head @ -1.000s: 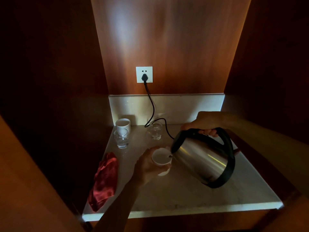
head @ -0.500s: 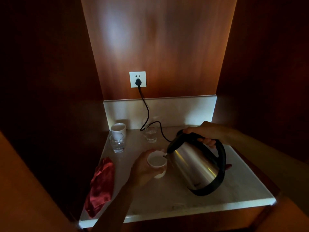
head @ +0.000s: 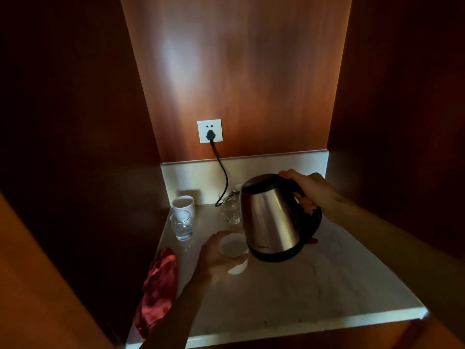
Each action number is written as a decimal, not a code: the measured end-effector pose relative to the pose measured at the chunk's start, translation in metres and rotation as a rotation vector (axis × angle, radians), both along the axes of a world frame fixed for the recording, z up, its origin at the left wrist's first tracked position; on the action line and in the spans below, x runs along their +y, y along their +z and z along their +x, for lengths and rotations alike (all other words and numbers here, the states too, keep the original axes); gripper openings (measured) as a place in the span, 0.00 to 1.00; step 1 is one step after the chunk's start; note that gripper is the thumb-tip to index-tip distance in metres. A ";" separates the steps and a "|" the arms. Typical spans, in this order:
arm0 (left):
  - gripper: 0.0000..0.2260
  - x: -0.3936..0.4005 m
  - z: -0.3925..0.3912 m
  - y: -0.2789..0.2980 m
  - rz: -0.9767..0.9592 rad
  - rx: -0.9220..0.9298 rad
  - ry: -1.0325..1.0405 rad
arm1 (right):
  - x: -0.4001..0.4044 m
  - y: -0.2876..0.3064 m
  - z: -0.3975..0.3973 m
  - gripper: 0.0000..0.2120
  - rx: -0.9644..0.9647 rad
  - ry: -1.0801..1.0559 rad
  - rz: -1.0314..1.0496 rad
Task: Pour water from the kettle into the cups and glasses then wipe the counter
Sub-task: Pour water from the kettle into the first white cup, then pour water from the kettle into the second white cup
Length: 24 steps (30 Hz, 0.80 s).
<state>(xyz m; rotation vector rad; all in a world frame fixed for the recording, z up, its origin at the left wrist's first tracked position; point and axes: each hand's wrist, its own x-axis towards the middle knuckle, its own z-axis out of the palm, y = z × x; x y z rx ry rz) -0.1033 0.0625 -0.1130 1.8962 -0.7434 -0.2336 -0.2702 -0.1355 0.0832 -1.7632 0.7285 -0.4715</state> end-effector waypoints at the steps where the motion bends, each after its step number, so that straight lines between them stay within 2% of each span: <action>1: 0.30 0.001 0.004 0.000 0.022 -0.021 0.020 | 0.000 0.000 0.002 0.29 -0.020 -0.012 0.012; 9: 0.38 -0.003 0.047 0.016 0.158 -0.116 0.211 | -0.004 -0.003 0.015 0.29 -0.096 -0.032 0.062; 13: 0.28 -0.017 0.064 0.037 0.133 -0.072 0.248 | -0.007 -0.007 0.026 0.30 -0.091 -0.016 0.069; 16: 0.29 -0.033 0.084 0.043 0.162 -0.071 0.295 | -0.011 -0.010 0.034 0.31 -0.100 -0.002 0.071; 20: 0.21 -0.054 0.107 0.049 0.300 -0.153 0.275 | -0.022 -0.013 0.044 0.31 -0.095 0.021 0.074; 24: 0.27 -0.071 0.121 0.054 0.268 -0.098 0.291 | -0.031 -0.015 0.054 0.31 -0.076 0.017 0.068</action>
